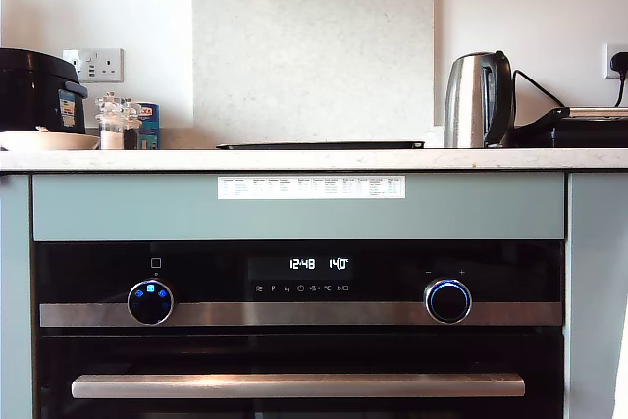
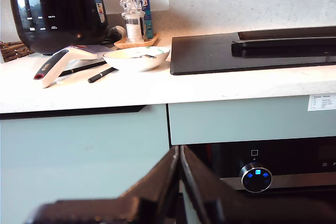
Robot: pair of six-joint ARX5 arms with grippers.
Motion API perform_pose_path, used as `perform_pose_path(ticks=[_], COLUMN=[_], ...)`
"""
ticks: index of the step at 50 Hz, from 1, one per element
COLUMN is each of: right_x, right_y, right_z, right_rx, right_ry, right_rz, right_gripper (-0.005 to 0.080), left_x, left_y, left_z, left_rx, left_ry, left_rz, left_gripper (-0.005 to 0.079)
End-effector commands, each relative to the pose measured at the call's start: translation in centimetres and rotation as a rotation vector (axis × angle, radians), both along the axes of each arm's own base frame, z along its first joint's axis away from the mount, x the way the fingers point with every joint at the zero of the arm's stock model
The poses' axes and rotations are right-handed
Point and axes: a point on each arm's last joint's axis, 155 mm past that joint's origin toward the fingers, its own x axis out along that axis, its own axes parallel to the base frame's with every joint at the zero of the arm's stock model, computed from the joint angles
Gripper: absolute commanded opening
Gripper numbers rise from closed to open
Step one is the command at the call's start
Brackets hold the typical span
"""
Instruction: Switch the oven temperature to 160 degrees by turning the right rotary switch until the correct number is selected
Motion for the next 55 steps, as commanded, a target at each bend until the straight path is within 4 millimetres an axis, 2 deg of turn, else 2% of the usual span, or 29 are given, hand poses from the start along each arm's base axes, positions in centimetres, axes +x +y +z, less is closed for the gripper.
perform_pose_path(ticks=[1, 17, 27, 34, 41, 55], right_x=[-1.4, -1.4, -1.9, -2.3, -2.4, -1.5], right_y=[2.7, 2.7, 2.7, 2.7, 2.8, 4.6], right_z=[4.9, 5.0, 7.6, 8.5, 7.8, 5.9], right_rx=[0.032, 0.032, 0.031, 0.021, -0.062, -0.328], right_ry=[-0.059, -0.063, -0.139, -0.140, -0.075, 0.083], right_rz=[0.132, 0.133, 0.133, 0.133, 0.137, 0.241], right_gripper=[-0.0012, -0.0012, -0.0012, -0.0012, -0.0012, -0.0012], left_x=[-0.2, -0.2, -0.2, -0.2, -0.2, -0.3], left_y=[-3.6, -3.5, -3.5, -3.5, -3.5, -3.6], left_z=[2.7, 3.3, 3.2, 3.2, 3.2, 3.4], left_rx=[-0.125, -0.124, -0.124, -0.125, -0.150, -0.154], left_ry=[-0.033, -0.055, -0.051, -0.052, -0.050, -0.058], left_rz=[-0.165, -0.166, -0.166, -0.166, -0.167, -0.168], left_gripper=[-0.0022, -0.0022, -0.0022, -0.0022, -0.0022, -0.0022])
